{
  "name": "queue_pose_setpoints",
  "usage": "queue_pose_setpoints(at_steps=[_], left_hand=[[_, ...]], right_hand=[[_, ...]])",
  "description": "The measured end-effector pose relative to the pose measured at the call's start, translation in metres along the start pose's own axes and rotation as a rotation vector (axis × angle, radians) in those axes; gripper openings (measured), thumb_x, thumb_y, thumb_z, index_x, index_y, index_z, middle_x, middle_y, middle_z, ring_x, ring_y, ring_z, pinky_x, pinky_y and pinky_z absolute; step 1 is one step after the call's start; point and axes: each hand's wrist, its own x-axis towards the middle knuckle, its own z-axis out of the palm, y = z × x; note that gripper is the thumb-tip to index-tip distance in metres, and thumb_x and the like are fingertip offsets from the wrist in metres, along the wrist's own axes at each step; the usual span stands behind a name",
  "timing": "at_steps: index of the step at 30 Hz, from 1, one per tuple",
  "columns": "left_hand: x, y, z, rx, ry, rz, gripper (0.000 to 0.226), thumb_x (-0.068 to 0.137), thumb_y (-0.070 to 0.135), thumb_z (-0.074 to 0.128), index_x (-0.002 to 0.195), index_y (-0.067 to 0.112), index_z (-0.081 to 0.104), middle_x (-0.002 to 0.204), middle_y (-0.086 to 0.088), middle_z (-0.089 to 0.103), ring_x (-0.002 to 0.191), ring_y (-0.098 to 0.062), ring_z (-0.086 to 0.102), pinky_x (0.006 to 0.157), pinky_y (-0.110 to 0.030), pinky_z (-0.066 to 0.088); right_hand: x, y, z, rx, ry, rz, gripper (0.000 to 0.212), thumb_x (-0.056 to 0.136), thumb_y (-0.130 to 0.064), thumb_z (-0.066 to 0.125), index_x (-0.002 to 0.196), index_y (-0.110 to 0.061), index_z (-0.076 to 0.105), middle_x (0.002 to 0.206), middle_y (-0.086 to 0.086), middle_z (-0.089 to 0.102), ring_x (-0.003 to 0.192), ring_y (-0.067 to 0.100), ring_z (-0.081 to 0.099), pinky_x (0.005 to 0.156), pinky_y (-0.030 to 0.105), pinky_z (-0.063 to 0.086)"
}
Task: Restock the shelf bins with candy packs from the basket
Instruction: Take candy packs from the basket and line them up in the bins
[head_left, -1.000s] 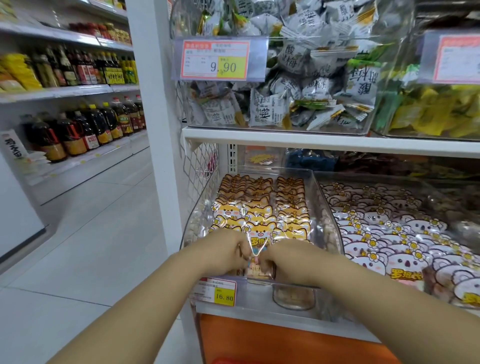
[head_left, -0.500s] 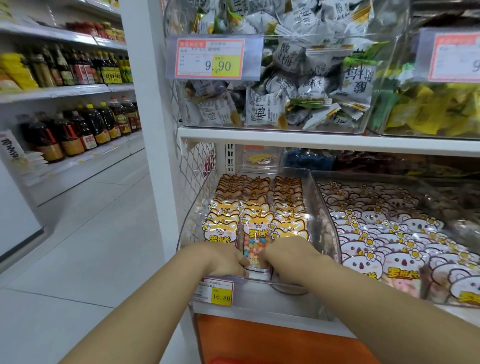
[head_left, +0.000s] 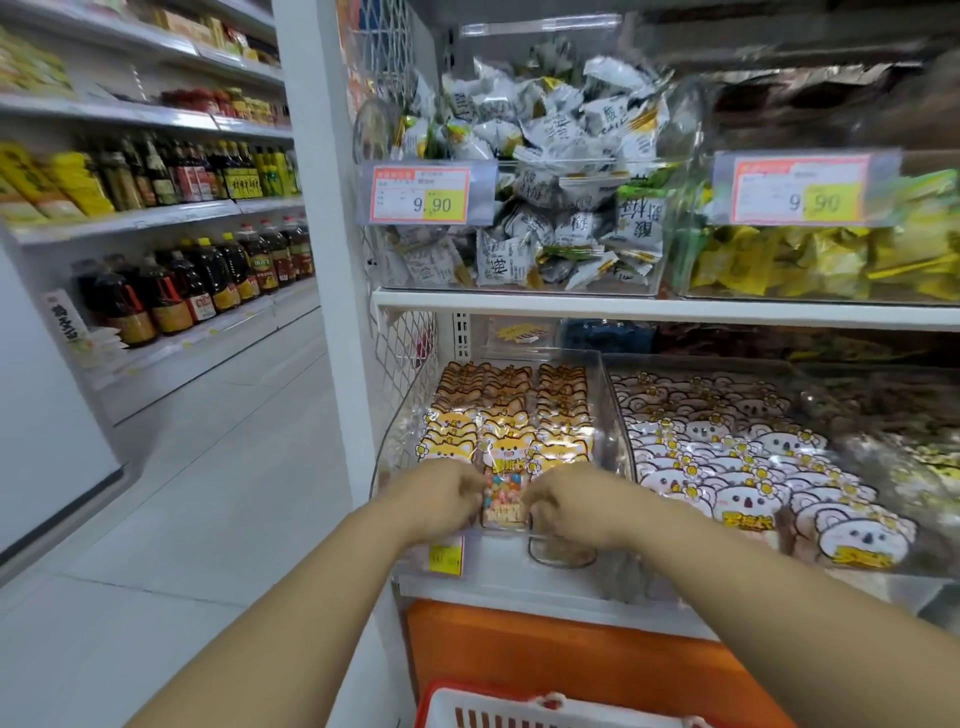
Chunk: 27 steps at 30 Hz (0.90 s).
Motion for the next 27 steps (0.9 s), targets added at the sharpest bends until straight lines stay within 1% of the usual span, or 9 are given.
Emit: queue_pose_setpoints(at_steps=[4,8,11,13,15,19,22,24,27], left_hand=[[-0.065,0.032,0.030,-0.210,0.430,0.163,0.028,0.097,0.019,0.055,0.121,0.027,0.068,0.121,0.007,0.068,0.112,-0.015,0.062,0.095,-0.033,0.050],[-0.124,0.045,0.109,-0.212,0.367,0.125,0.022,0.098,0.022,0.056,0.116,0.029,0.068,0.112,0.014,0.069,0.102,-0.010,0.063,0.089,-0.033,0.052],[-0.147,0.046,0.182,-0.184,0.072,0.001,0.025,0.098,0.022,0.056,0.119,0.028,0.068,0.115,0.013,0.068,0.104,-0.011,0.064,0.089,-0.033,0.053],[-0.157,0.039,0.226,-0.118,-0.117,-0.046,0.026,0.099,0.023,0.053,0.121,0.027,0.067,0.122,0.008,0.068,0.105,-0.015,0.065,0.088,-0.033,0.054],[-0.164,0.027,0.263,-0.024,-0.255,-0.084,0.026,0.099,0.025,0.052,0.122,0.027,0.065,0.123,0.004,0.067,0.105,-0.017,0.063,0.085,-0.032,0.054],[-0.174,-0.002,0.314,0.084,-0.565,-0.135,0.046,0.099,0.028,0.056,0.144,0.029,0.047,0.144,-0.006,0.050,0.124,-0.026,0.055,0.092,-0.039,0.053],[-0.177,-0.016,0.344,0.062,-0.672,-0.205,0.055,0.098,0.032,0.053,0.151,0.031,0.037,0.150,-0.011,0.042,0.131,-0.034,0.048,0.100,-0.047,0.048],[-0.181,-0.022,0.360,0.019,-0.742,-0.239,0.060,0.096,0.039,0.056,0.152,0.034,0.035,0.158,-0.009,0.030,0.142,-0.033,0.037,0.109,-0.048,0.042],[-0.189,-0.031,0.373,0.025,-0.906,-0.244,0.086,0.087,0.050,0.069,0.157,0.036,0.022,0.167,-0.009,0.001,0.151,-0.034,0.018,0.114,-0.050,0.036]], right_hand=[[-0.072,-0.008,0.010,0.120,0.376,-0.109,0.032,0.094,-0.025,0.056,0.124,-0.032,0.064,0.114,-0.001,0.071,0.102,0.020,0.065,0.085,0.034,0.052],[-0.148,0.000,0.079,0.351,0.452,-0.138,0.021,0.094,-0.017,0.063,0.113,-0.021,0.072,0.105,-0.007,0.073,0.094,0.009,0.065,0.084,0.028,0.053],[-0.182,0.020,0.155,0.442,0.294,0.028,0.019,0.094,-0.016,0.063,0.111,-0.020,0.072,0.100,-0.007,0.073,0.087,0.007,0.066,0.081,0.022,0.053],[-0.197,0.042,0.202,0.487,0.112,0.191,0.020,0.096,-0.019,0.061,0.114,-0.021,0.069,0.092,-0.012,0.069,0.075,-0.001,0.061,0.069,0.008,0.047],[-0.207,0.068,0.243,0.533,-0.119,0.314,0.022,0.099,-0.023,0.057,0.119,-0.020,0.066,0.089,-0.014,0.062,0.071,-0.003,0.056,0.059,0.006,0.041],[-0.218,0.101,0.308,0.543,-0.511,0.439,0.027,0.101,-0.026,0.056,0.122,-0.011,0.064,0.110,0.001,0.059,0.092,0.019,0.058,0.071,0.014,0.045],[-0.214,0.090,0.339,0.632,-0.632,0.495,0.041,0.095,-0.030,0.064,0.126,-0.004,0.058,0.123,0.012,0.058,0.112,0.030,0.058,0.093,0.039,0.048],[-0.210,0.072,0.355,0.650,-0.700,0.450,0.055,0.090,-0.035,0.069,0.131,-0.001,0.053,0.129,0.016,0.055,0.113,0.031,0.055,0.088,0.040,0.046],[-0.208,0.051,0.372,0.672,-0.863,0.373,0.059,0.067,-0.051,0.067,0.108,-0.009,0.055,0.106,0.013,0.053,0.087,0.023,0.047,0.072,0.035,0.036]])
